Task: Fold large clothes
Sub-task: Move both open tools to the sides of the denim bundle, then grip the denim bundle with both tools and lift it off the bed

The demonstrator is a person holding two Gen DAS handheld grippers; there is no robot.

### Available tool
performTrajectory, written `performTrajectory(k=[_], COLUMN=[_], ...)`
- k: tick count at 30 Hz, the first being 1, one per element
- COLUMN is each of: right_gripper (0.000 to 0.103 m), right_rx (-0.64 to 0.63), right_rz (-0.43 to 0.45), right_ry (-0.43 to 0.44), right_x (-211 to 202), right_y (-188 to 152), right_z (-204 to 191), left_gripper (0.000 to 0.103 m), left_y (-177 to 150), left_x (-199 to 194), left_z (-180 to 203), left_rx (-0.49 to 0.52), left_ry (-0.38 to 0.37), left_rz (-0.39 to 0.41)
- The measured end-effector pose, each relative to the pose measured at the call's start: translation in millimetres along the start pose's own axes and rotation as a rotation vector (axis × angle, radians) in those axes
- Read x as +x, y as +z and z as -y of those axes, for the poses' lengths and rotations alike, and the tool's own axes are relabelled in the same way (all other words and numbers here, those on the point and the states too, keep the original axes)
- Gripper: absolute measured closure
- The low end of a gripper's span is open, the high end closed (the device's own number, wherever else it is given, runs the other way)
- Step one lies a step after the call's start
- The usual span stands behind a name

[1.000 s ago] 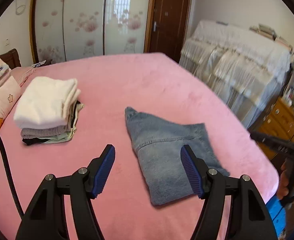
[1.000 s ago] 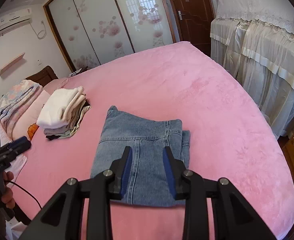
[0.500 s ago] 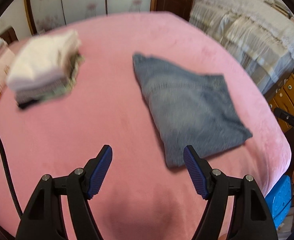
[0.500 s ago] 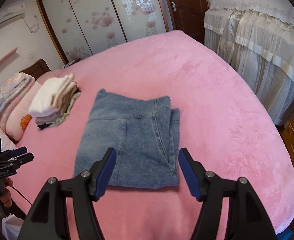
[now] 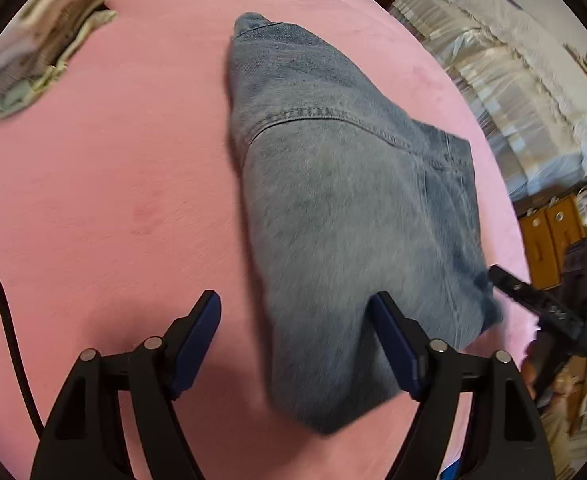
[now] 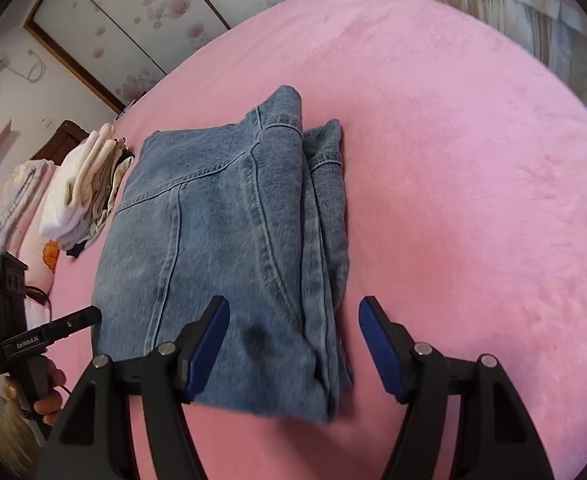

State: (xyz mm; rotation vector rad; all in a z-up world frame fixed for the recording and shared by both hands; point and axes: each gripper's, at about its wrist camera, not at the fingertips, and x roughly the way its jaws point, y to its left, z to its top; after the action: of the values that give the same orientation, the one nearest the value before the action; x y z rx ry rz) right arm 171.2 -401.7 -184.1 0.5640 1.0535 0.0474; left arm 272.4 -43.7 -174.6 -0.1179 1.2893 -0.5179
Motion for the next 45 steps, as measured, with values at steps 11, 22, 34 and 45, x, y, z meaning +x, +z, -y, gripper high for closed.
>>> performTrajectory(k=[11, 22, 34, 45], right_gripper=[0.034, 0.050, 0.086, 0.087], right_rx=[-0.042, -0.148, -0.214, -0.288], right_rz=[-0.051, -0.027, 0.085, 0.091], right_ry=[0.094, 0.076, -0.010, 0.008], right_x=[52.0, 70.9, 29.5, -22.4], right_y=[39.6, 57.1, 43.3, 7.2], right_z=[3.5, -18.6, -55.6, -119.1], left_gripper=[0.019, 0.010, 0.056, 0.069], left_y=[48.8, 62.4, 52.3, 14.3], left_x=[42.1, 70.5, 39.1, -42.2], left_z=[14.4, 20.4, 50.7, 54.1], left_rx=[0.028, 0.035, 0.075, 0.143], left_ry=[-0.032, -0.019, 0.082, 0.084], left_rz=[-0.037, -0.089, 0.024, 0.081])
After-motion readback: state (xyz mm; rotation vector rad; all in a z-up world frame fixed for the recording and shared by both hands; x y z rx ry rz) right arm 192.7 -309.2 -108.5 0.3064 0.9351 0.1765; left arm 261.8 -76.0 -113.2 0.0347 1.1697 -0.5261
